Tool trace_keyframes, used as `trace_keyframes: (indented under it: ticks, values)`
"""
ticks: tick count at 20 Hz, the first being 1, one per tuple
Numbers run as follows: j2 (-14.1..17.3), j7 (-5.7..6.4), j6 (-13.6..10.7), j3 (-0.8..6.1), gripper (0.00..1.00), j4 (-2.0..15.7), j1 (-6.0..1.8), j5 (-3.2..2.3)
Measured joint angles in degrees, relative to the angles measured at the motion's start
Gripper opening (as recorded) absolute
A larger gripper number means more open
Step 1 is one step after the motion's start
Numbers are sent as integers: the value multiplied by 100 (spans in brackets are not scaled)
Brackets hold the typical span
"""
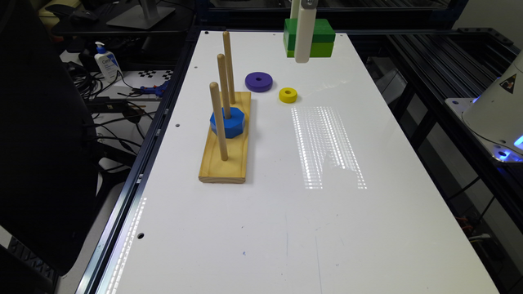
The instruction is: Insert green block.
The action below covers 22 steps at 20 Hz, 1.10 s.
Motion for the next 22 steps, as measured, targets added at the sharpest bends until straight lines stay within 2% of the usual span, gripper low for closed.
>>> trace_keyframes:
  ticks: [11,15,18,22]
  values:
    - [-1,0,1,0,0,-11,-2,0]
    - [15,0,86,3,0,13,-3,0]
    - [169,0,190,15,0,139,-2,0]
    - [362,0,194,20,0,331,-1,0]
